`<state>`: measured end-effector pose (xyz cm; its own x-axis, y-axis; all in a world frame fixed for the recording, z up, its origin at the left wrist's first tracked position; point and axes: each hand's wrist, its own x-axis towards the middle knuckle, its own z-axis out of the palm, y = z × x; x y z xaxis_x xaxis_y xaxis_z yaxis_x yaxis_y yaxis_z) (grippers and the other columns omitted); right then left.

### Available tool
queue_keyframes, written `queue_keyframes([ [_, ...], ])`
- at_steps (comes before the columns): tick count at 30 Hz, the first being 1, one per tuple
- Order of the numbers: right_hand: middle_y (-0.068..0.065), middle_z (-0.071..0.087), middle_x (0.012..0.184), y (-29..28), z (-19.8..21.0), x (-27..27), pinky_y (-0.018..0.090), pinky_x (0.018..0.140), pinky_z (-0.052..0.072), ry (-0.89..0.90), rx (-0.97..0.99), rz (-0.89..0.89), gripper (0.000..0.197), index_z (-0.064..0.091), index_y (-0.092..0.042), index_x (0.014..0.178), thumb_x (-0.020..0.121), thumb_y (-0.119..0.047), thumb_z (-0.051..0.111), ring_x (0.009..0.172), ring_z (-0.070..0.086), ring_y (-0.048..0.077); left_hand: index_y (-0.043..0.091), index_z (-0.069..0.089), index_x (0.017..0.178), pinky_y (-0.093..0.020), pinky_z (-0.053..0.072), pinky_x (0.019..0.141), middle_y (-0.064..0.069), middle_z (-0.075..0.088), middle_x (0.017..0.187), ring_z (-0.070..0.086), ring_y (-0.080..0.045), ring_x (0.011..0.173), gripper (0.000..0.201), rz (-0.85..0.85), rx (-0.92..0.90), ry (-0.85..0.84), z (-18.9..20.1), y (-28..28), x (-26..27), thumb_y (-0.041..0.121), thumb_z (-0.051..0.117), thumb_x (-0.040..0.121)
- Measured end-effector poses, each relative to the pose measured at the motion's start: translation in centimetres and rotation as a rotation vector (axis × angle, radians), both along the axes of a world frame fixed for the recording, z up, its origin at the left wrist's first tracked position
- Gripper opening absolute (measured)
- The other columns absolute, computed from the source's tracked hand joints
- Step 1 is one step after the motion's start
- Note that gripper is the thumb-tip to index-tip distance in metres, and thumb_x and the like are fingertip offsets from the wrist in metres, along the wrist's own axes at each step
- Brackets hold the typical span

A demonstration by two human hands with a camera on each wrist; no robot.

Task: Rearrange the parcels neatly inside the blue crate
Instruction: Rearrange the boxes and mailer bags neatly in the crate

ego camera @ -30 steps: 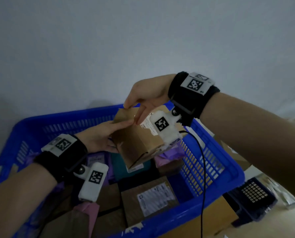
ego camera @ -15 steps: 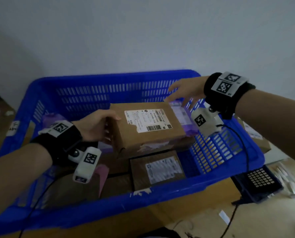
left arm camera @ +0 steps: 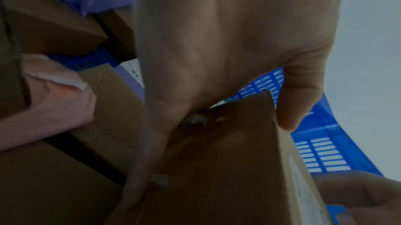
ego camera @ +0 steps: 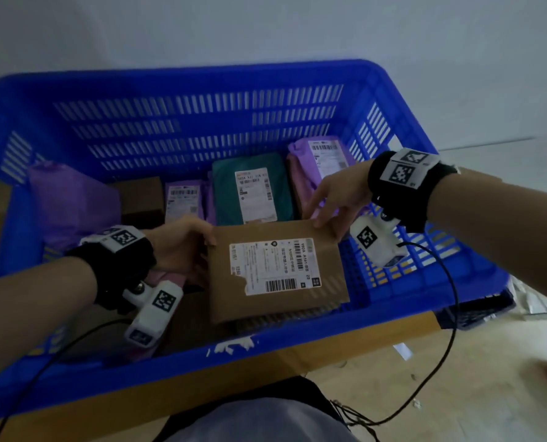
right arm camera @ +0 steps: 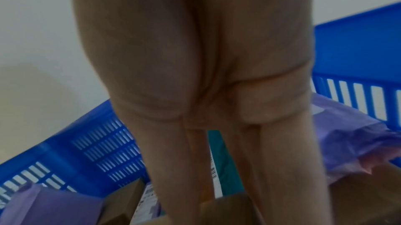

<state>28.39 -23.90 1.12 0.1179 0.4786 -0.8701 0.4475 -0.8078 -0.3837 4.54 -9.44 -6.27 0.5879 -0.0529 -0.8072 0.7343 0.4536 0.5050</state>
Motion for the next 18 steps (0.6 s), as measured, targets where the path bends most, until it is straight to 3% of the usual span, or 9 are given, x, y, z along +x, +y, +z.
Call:
queue_keyframes([
  [2,0.013,0.066,0.083,0.1,-0.4,0.4,0.028,0.054,0.060,0.010,-0.029,0.002,0.041,0.050,0.005,0.132,0.092,0.002,0.054,0.049,0.069,0.019,0.011,0.052,0.102,-0.037,0.048,0.070,-0.012,0.051,0.082,0.050,-0.027,0.071,0.077,-0.014,0.006,0.031,-0.7,-0.4,0.5,0.025,0.085,0.034],
  [4,0.013,0.069,0.072,0.1,-0.9,0.8,0.030,0.055,0.059,-0.002,-0.050,0.021,0.041,0.049,0.005,0.132,0.091,0.000,0.056,0.048,0.069,0.020,0.011,0.058,0.113,-0.040,0.047,0.077,-0.015,0.059,0.092,0.057,-0.029,0.079,0.087,0.016,-0.012,0.036,-1.4,-0.8,1.0,0.041,0.088,0.038],
  [6,0.008,0.071,0.059,0.1,-1.4,1.3,0.031,0.057,0.059,-0.034,-0.086,0.068,0.043,0.051,0.001,0.131,0.090,-0.004,0.060,0.049,0.069,0.021,0.014,0.057,0.125,-0.047,0.046,0.087,-0.018,0.062,0.114,0.060,-0.033,0.098,0.088,0.054,-0.062,0.046,-2.2,-1.1,1.3,0.061,0.077,0.052],
  [8,0.004,0.072,0.064,0.1,-1.8,1.6,0.030,0.059,0.059,-0.087,-0.113,0.124,0.042,0.054,-0.007,0.129,0.089,-0.010,0.063,0.058,0.070,0.022,0.021,0.054,0.131,-0.056,0.039,0.098,-0.016,0.058,0.129,0.055,-0.036,0.114,0.081,0.076,-0.107,0.075,-3.1,-1.4,1.5,0.070,0.058,0.067],
  [11,0.006,0.069,0.092,0.2,-2.4,2.1,0.034,0.075,0.057,-0.141,-0.122,0.188,0.044,0.056,-0.017,0.129,0.087,-0.021,0.068,0.077,0.066,0.021,0.025,0.056,0.127,-0.063,0.031,0.104,-0.016,0.060,0.128,0.052,-0.038,0.120,0.072,0.081,-0.098,0.114,-3.9,-2.2,1.9,0.070,0.051,0.072],
  [13,0.009,0.068,0.105,0.2,-2.8,2.2,0.030,0.070,0.056,-0.135,-0.133,0.221,0.044,0.057,-0.019,0.128,0.086,-0.022,0.068,0.078,0.065,0.019,0.022,0.057,0.125,-0.061,0.033,0.103,-0.016,0.063,0.124,0.054,-0.037,0.117,0.069,0.095,-0.094,0.115,-4.2,-2.7,2.2,0.067,0.051,0.073],
  [16,0.008,0.066,0.109,0.3,-3.0,2.3,0.026,0.063,0.054,-0.141,-0.150,0.307,0.043,0.056,-0.022,0.129,0.087,-0.020,0.067,0.086,0.063,0.021,0.018,0.056,0.127,-0.058,0.040,0.098,-0.017,0.063,0.124,0.056,-0.037,0.114,0.070,0.096,-0.117,0.091,-4.3,-3.2,3.2,0.063,0.052,0.073],
  [18,0.008,0.066,0.110,0.5,-3.1,2.3,0.033,0.072,0.055,-0.141,-0.148,0.374,0.045,0.055,-0.020,0.131,0.087,-0.017,0.066,0.093,0.064,0.025,0.013,0.054,0.129,-0.054,0.045,0.092,-0.018,0.060,0.128,0.057,-0.037,0.111,0.076,0.082,-0.121,0.086,-4.3,-3.7,4.0,0.062,0.052,0.071],
])
